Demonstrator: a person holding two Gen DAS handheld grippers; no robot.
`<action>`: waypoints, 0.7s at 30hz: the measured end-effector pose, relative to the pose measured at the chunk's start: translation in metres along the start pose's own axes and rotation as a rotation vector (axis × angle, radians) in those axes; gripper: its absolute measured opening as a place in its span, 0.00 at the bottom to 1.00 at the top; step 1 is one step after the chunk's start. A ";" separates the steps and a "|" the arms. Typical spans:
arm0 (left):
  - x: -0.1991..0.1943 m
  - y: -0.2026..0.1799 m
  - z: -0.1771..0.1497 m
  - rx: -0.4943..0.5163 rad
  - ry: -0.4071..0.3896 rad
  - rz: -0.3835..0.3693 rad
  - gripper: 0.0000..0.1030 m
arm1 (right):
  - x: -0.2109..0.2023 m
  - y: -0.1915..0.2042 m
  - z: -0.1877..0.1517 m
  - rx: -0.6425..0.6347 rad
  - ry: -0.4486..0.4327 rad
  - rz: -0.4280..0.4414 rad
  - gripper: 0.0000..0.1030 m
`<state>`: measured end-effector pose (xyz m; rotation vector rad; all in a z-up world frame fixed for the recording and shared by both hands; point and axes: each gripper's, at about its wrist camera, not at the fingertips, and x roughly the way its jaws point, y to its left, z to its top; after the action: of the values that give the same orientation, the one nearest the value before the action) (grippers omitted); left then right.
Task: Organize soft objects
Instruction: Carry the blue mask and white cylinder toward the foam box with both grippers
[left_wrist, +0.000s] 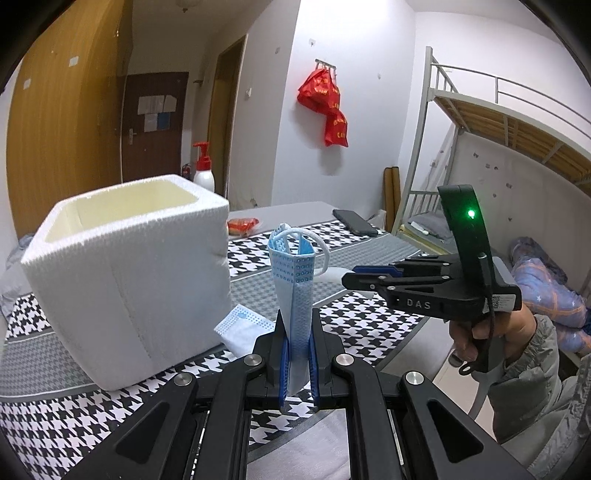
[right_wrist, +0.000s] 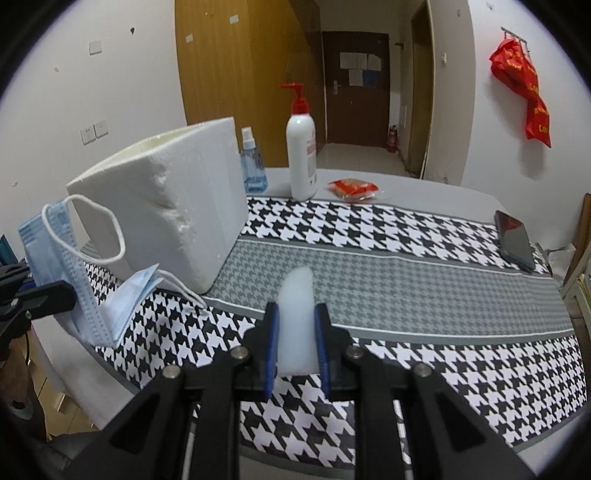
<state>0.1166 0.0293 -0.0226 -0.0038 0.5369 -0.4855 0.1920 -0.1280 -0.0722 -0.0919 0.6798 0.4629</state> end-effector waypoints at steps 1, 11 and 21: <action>0.000 -0.001 0.001 0.002 -0.002 0.005 0.09 | -0.004 -0.001 -0.001 0.001 -0.008 0.001 0.21; -0.005 -0.011 0.024 0.031 -0.045 0.002 0.09 | -0.031 0.000 0.004 0.007 -0.080 -0.002 0.22; -0.018 -0.027 0.047 0.087 -0.109 0.025 0.09 | -0.068 0.010 0.017 -0.017 -0.180 -0.005 0.22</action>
<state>0.1144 0.0080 0.0305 0.0587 0.4083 -0.4812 0.1514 -0.1415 -0.0163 -0.0672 0.4987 0.4665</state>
